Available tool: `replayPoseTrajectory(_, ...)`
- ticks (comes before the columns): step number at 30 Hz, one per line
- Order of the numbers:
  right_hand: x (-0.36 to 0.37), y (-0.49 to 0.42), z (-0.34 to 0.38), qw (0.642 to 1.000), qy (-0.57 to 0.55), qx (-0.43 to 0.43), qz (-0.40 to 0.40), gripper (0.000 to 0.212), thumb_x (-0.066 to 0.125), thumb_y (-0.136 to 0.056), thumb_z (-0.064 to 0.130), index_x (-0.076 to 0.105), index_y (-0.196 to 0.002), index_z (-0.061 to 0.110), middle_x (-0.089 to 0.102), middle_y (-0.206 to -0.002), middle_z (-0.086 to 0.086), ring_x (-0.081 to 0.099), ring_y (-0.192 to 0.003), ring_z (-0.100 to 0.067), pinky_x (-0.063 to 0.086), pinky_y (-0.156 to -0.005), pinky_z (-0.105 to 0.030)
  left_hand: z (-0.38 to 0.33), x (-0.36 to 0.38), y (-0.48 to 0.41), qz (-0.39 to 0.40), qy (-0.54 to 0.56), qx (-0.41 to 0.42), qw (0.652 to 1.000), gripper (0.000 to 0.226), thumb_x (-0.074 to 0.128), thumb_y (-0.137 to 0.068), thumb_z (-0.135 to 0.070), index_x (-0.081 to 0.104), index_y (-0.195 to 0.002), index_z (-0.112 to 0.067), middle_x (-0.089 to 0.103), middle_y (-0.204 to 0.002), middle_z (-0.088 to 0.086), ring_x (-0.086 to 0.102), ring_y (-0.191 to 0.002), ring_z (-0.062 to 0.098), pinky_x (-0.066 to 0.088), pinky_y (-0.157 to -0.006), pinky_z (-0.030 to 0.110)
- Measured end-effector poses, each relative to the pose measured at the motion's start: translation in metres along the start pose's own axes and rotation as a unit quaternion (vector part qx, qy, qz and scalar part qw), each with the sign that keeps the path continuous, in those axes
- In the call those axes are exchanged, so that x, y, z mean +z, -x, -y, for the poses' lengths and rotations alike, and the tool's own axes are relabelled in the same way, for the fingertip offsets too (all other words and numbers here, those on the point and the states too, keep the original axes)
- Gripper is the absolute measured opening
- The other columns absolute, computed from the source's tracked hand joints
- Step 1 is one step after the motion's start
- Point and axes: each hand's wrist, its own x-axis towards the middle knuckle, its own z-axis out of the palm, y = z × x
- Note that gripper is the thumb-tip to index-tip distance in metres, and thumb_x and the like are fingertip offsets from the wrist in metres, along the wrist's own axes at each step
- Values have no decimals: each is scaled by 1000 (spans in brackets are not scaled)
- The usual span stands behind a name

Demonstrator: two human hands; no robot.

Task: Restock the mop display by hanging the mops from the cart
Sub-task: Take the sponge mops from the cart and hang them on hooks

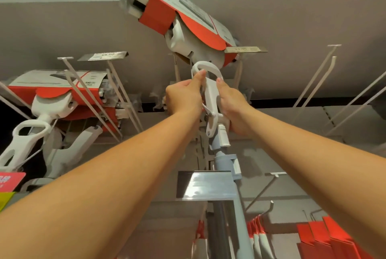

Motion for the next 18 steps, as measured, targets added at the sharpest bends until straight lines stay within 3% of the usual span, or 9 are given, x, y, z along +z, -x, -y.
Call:
replayPoseTrajectory(6, -4, -2, -2, 999, -40, -9, -18, 71, 40, -90, 62, 48, -139, 11, 55, -136, -12, 54, -121, -31, 41, -106, -49, -5, 4, 5, -4, 14, 22, 1000, 39, 81, -67, -48, 60, -48, -21, 69, -64, 12, 62, -57, 23, 58, -71, 48)
replayPoseTrajectory(13, -3, 8, -3, 998, -55, -6, -14, 59, 42, -95, 55, 53, -133, 11, 59, -129, -14, 57, -117, -32, 43, -104, -50, -5, -1, 4, 1, -5, 33, 999, 42, 80, -70, -48, 60, -47, -19, 63, -53, 0, 67, -63, 27, 59, -70, 44)
replayPoseTrajectory(18, 1, 16, 2, 999, -40, -34, -13, 42, 33, -102, 45, 62, -89, 17, 65, -103, -17, 61, -95, -30, 47, -96, -49, -4, -1, 7, 14, 28, 28, 999, 39, 79, -74, -43, 62, -48, -21, 65, -53, -2, 63, -54, 16, 59, -69, 41)
